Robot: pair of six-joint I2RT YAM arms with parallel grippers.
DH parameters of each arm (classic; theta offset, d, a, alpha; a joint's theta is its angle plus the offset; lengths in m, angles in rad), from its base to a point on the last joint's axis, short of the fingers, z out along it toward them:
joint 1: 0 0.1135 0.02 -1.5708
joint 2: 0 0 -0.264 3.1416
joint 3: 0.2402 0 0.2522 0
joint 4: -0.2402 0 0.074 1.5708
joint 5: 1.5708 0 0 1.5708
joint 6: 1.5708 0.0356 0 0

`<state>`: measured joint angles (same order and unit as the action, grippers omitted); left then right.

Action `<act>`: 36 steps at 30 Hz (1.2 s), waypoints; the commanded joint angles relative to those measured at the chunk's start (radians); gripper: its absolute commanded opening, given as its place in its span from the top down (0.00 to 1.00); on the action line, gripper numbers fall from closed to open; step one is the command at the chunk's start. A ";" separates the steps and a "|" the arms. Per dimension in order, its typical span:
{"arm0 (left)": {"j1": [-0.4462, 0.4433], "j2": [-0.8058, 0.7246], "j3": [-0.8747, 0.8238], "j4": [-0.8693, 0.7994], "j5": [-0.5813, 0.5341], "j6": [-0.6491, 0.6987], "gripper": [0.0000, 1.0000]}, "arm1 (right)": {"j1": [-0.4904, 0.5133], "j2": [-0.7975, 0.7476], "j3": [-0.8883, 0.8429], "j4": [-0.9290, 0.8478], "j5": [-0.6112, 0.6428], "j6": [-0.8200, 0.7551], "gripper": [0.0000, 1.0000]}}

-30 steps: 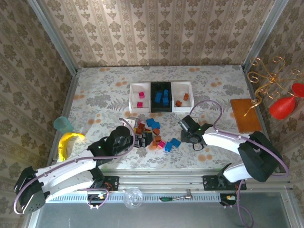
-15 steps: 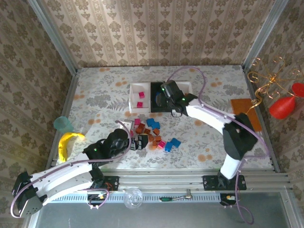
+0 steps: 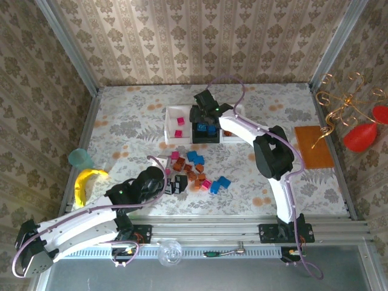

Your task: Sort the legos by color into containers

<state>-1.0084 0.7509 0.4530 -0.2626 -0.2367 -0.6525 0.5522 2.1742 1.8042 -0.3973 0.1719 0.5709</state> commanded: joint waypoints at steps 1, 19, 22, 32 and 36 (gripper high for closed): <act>-0.006 0.008 -0.006 -0.028 -0.006 -0.009 0.00 | -0.005 -0.039 0.028 -0.048 -0.015 0.002 0.26; 0.207 0.298 0.013 0.046 0.130 -0.016 0.30 | 0.020 -0.587 -0.681 0.208 -0.098 0.084 0.24; 0.259 0.301 0.001 0.056 0.119 -0.011 0.29 | 0.020 -0.627 -0.730 0.217 -0.092 0.088 0.24; 0.370 0.432 0.017 0.178 0.194 0.040 0.44 | 0.020 -0.671 -0.766 0.210 -0.068 0.083 0.24; 0.403 0.482 0.027 0.213 0.210 0.048 0.47 | 0.020 -0.680 -0.771 0.210 -0.069 0.083 0.24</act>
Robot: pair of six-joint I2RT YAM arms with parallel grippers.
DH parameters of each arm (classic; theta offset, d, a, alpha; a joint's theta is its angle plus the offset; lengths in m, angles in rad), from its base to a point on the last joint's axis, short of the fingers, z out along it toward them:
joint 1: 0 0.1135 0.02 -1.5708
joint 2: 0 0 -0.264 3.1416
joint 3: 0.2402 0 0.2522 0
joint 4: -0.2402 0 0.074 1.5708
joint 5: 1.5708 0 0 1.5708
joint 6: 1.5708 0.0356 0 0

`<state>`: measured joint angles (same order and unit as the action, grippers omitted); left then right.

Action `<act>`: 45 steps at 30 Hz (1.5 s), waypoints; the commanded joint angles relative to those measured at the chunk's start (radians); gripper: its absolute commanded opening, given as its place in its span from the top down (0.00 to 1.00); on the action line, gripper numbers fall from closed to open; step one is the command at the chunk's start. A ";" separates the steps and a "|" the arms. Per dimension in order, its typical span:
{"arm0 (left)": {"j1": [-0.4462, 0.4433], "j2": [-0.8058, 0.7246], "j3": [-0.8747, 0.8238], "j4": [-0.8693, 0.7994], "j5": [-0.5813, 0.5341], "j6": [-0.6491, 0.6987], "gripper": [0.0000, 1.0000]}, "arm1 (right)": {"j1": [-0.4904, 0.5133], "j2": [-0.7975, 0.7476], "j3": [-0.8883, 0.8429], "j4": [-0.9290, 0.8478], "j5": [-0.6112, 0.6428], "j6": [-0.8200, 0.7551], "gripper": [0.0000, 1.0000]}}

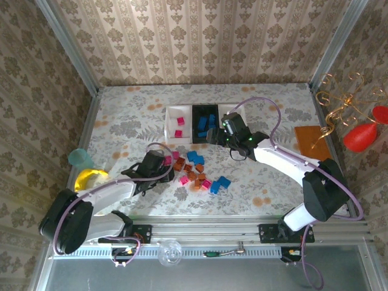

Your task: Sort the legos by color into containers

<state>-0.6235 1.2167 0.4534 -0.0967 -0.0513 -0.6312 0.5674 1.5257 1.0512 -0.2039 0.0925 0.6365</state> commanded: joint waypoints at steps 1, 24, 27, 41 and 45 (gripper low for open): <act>0.023 0.025 0.028 0.054 0.027 0.029 0.47 | 0.005 -0.034 -0.020 0.016 0.011 0.017 0.24; 0.008 -0.035 0.075 -0.024 0.027 0.035 0.76 | 0.005 -0.077 -0.082 0.032 0.012 0.019 0.24; 0.006 -0.074 0.157 -0.080 0.023 0.054 0.76 | 0.005 -0.096 -0.107 0.042 0.008 0.026 0.24; 0.124 0.464 0.756 -0.111 0.072 0.182 0.76 | 0.008 -0.205 -0.223 0.002 0.003 0.039 0.24; 0.143 0.581 0.881 -0.155 0.063 0.203 0.71 | 0.012 -0.245 -0.251 -0.011 -0.012 0.049 0.24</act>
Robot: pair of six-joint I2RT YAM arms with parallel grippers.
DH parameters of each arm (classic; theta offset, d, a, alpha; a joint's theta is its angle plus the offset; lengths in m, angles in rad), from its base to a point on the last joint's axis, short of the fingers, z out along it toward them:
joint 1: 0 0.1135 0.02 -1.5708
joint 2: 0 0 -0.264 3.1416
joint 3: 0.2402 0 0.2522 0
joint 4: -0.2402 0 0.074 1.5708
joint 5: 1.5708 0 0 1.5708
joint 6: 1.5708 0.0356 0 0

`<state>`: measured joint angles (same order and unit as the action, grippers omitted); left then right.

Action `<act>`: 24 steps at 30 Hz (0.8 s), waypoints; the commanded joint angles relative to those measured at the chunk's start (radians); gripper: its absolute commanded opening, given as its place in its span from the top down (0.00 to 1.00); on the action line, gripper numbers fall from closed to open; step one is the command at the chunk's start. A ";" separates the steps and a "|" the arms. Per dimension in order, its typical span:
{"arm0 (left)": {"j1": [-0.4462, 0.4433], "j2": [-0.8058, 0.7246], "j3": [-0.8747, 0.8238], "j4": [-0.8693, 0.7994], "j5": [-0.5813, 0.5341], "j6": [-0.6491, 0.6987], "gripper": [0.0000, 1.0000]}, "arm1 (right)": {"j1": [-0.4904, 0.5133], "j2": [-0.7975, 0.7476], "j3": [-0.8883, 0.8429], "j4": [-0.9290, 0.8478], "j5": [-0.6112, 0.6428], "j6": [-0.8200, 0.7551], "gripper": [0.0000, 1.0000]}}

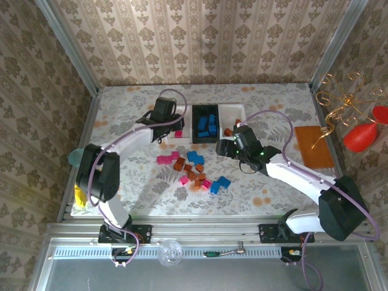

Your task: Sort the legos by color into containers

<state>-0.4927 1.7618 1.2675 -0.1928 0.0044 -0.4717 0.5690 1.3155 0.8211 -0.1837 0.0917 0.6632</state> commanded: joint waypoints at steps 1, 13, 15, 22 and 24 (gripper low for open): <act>0.016 0.056 0.092 -0.069 0.004 0.046 0.65 | 0.012 -0.043 -0.028 -0.034 -0.015 0.024 0.24; 0.007 -0.046 0.088 -0.030 0.076 0.006 0.20 | 0.026 -0.075 -0.052 -0.047 -0.069 0.029 0.23; -0.005 -0.121 0.028 0.006 0.100 -0.013 0.16 | 0.035 -0.070 -0.053 -0.043 -0.086 0.021 0.23; -0.091 -0.470 -0.259 0.076 0.082 -0.051 0.00 | 0.126 -0.007 -0.038 -0.005 -0.157 -0.025 0.24; -0.120 -0.583 -0.353 0.069 0.038 -0.064 0.00 | 0.165 0.026 -0.022 0.009 -0.174 -0.035 0.25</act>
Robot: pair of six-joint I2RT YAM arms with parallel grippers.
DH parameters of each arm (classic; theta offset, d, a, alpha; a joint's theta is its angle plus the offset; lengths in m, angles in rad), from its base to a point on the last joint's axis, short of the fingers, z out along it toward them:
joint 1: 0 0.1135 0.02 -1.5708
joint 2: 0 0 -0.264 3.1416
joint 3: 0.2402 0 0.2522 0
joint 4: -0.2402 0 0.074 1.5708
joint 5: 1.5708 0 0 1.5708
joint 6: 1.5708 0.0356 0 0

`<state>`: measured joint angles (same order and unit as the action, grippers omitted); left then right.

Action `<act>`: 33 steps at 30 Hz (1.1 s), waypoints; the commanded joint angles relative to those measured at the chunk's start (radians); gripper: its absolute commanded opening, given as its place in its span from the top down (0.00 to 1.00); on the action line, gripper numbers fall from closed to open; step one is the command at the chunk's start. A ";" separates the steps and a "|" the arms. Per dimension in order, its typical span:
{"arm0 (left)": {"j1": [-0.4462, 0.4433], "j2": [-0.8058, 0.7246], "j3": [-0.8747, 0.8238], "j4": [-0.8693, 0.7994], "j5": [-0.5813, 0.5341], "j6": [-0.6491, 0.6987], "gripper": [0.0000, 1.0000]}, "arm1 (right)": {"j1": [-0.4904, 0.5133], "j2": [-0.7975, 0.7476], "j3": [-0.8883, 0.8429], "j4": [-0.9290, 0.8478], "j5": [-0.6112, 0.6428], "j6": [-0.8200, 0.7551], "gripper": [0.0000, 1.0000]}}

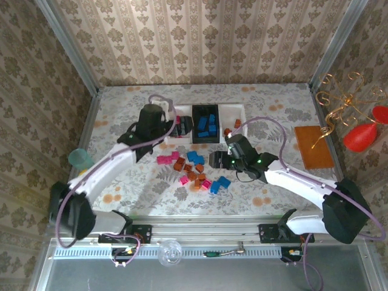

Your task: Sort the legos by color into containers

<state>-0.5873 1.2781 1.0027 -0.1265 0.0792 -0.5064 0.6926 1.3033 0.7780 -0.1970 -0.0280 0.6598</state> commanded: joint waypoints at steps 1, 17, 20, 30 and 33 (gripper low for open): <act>-0.037 -0.163 -0.141 0.000 -0.059 -0.043 0.00 | 0.063 0.057 0.033 0.024 -0.054 -0.037 0.25; -0.108 -0.624 -0.608 -0.172 -0.110 -0.216 0.00 | 0.169 0.410 0.279 -0.114 0.143 -0.137 0.39; -0.113 -0.655 -0.635 -0.181 -0.108 -0.229 0.00 | 0.157 0.441 0.298 -0.122 0.158 -0.143 0.42; -0.117 -0.675 -0.651 -0.208 -0.122 -0.235 0.00 | 0.140 0.506 0.349 -0.117 0.105 -0.188 0.47; -0.117 -0.675 -0.651 -0.209 -0.125 -0.236 0.00 | 0.139 0.524 0.361 -0.123 0.099 -0.192 0.50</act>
<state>-0.6998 0.6128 0.3637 -0.3149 -0.0273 -0.7261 0.8349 1.8057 1.1114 -0.2817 0.0784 0.4915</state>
